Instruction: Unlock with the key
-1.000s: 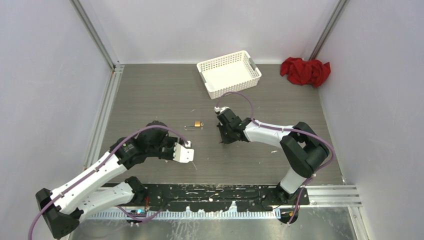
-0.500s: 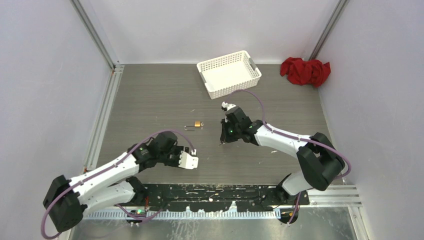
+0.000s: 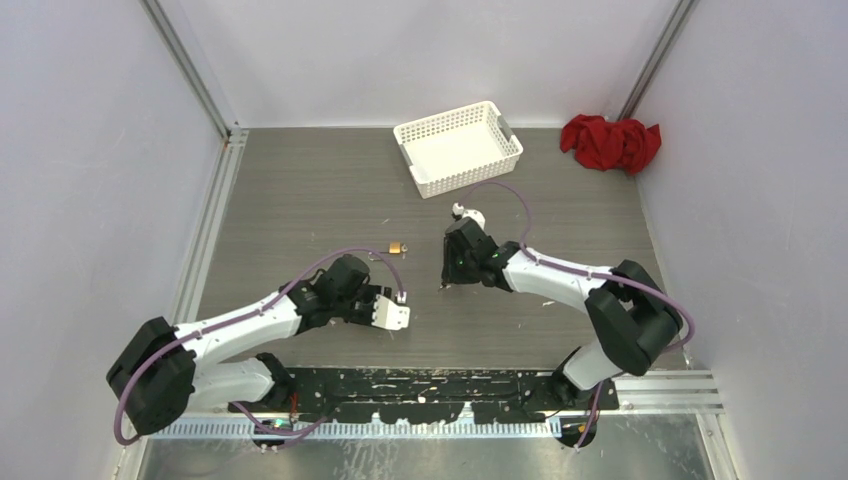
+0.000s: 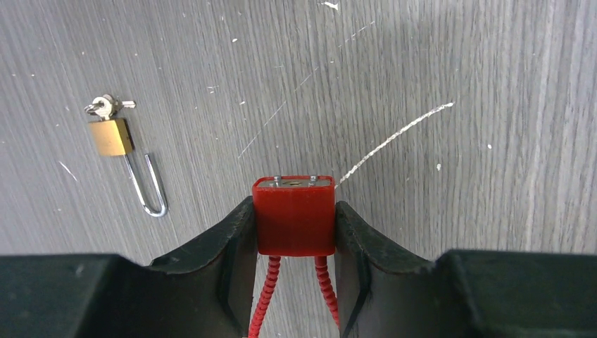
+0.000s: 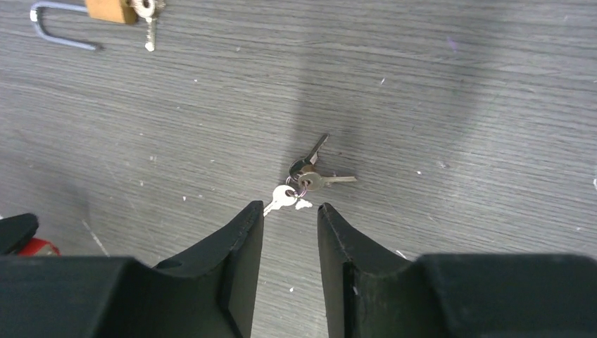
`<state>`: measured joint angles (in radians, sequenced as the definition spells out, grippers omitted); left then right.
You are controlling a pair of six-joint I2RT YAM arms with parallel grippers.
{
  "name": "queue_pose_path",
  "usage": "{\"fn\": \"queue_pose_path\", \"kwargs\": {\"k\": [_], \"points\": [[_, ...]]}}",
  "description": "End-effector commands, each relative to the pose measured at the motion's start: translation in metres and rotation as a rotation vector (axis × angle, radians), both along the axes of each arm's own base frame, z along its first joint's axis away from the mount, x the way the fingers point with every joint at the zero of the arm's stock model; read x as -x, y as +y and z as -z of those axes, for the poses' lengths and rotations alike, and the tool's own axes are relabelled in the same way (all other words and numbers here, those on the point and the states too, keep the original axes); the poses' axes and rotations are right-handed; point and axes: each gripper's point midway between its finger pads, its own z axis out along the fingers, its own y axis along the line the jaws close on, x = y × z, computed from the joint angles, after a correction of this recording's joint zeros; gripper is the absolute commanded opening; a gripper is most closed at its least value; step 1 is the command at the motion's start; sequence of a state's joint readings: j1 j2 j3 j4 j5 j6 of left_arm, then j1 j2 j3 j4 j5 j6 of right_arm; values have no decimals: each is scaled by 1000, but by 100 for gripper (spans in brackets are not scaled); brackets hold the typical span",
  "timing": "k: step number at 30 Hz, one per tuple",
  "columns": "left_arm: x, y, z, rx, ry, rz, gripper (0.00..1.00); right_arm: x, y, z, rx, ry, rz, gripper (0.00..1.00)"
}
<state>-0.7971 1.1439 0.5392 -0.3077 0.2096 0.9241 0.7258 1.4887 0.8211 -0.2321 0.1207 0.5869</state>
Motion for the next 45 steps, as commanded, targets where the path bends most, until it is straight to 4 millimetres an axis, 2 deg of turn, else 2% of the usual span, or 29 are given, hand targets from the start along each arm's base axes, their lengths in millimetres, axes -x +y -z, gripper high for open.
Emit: {"fn": "queue_pose_path", "kwargs": {"k": [1,6,12,18,22,26,30,34,37,45], "points": [[-11,-14,-14,75,-54,8,0,-19,11,-4,-9,-44,72,37],[-9,-11,-18,80,-60,-2,0,-20,15,7,10,-24,84,33],[-2,-6,-8,63,-47,17,0,-29,16,12,41,-40,114,31],[2,-2,-3,50,-50,32,0,-37,18,9,53,-53,134,37],[6,-1,2,57,-36,35,0,-38,18,14,69,-47,139,31],[5,1,9,47,-43,31,0,-37,15,16,95,-43,138,27],[3,-2,8,59,-53,35,0,-33,8,10,128,-68,149,37],[5,-3,9,67,-49,43,0,-30,4,4,128,-82,161,38],[6,-2,10,68,-48,41,0,-27,3,3,120,-83,163,36],[6,-1,13,73,-64,44,0,-25,12,20,110,-36,148,28]]}}
